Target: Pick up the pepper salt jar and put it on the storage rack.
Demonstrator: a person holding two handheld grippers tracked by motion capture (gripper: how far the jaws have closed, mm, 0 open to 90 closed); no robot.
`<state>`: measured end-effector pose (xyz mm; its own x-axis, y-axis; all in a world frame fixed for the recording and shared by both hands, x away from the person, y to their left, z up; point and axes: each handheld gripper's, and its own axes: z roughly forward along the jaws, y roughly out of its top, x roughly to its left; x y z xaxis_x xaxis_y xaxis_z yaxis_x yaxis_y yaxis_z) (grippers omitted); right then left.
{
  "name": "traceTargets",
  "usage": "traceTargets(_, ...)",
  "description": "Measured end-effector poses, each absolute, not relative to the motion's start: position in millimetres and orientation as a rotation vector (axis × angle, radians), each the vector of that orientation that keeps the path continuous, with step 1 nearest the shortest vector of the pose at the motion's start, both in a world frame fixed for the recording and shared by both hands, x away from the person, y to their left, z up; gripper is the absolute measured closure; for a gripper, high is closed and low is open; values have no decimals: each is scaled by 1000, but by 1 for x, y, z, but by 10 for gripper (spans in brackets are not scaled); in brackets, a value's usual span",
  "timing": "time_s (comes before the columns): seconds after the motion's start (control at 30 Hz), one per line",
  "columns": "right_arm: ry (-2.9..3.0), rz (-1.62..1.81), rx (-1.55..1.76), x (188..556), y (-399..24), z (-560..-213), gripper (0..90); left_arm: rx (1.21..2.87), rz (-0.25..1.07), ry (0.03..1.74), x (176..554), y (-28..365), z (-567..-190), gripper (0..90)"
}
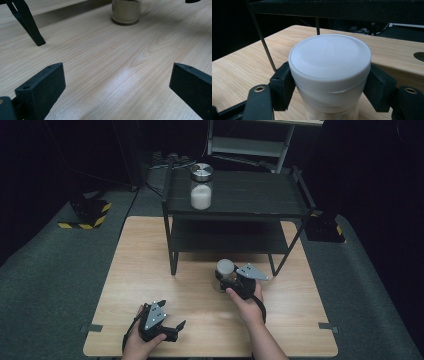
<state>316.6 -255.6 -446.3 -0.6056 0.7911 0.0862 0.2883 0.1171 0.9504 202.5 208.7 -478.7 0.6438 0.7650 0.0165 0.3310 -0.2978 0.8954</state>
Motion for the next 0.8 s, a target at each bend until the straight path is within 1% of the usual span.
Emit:
traceTargets(0.3, 1945, 1497, 1036, 308, -264, -441, 334, 1893, 562, 867, 202, 208, -478, 8)
traceTargets(0.8, 1894, 1539, 1050, 285, -295, -430, 334, 1899, 564, 862, 203, 208, -478, 9)
